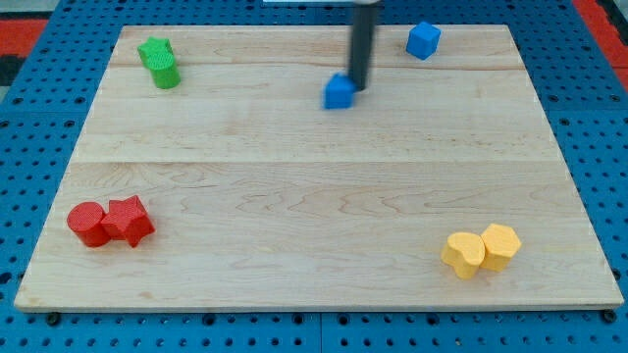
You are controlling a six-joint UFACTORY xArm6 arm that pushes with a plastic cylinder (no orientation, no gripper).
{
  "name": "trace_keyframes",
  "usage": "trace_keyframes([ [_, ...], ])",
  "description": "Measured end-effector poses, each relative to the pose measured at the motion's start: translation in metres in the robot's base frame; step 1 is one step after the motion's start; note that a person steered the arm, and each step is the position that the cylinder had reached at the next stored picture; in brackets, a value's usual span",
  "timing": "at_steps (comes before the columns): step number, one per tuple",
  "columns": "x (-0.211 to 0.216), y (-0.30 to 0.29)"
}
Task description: Place the blue cube right to the blue triangle
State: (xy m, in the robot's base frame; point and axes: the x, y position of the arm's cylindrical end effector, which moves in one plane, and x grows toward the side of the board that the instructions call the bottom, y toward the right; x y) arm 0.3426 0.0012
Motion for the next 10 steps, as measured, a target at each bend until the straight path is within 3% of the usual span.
trace_keyframes([
  [1,0.050,-0.078],
  [3,-0.004,0.119],
  [4,-0.037,0.184],
  [5,-0.083,0.209],
  [6,-0.126,0.201],
  [7,-0.135,0.170],
  [8,-0.093,0.093],
  [10,0.002,0.009],
])
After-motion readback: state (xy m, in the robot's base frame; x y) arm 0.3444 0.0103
